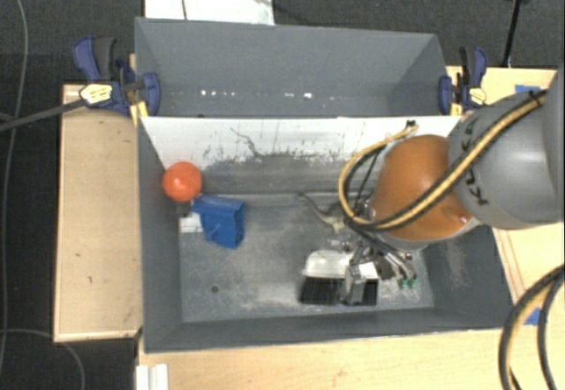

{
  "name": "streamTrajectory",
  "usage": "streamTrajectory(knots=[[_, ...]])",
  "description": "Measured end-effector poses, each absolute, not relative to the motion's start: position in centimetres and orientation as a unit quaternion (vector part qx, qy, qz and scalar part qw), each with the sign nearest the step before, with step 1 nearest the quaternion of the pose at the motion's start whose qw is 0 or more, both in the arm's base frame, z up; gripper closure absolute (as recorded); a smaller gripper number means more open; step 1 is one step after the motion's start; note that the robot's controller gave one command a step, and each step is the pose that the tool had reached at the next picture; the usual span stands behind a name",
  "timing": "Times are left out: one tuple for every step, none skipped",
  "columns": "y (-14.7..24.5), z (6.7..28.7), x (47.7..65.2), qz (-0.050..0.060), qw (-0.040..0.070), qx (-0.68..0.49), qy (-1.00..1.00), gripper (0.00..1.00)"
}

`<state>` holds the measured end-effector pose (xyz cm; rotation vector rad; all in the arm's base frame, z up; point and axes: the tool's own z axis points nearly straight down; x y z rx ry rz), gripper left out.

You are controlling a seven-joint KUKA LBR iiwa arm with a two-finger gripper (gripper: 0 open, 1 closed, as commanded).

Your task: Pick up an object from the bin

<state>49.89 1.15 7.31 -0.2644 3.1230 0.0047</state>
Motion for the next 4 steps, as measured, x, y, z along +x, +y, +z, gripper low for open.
streamTrajectory(knots=[[1.2,8.3,49.9,0.001,0.004,-0.084,0.996,1.00],[1.1,9.9,49.8,0.002,0.001,-0.084,0.996,1.00],[1.1,11.6,49.8,0.001,0.003,-0.083,0.997,1.00],[1.1,13.1,49.9,0.001,0.005,-0.083,0.997,1.00]])
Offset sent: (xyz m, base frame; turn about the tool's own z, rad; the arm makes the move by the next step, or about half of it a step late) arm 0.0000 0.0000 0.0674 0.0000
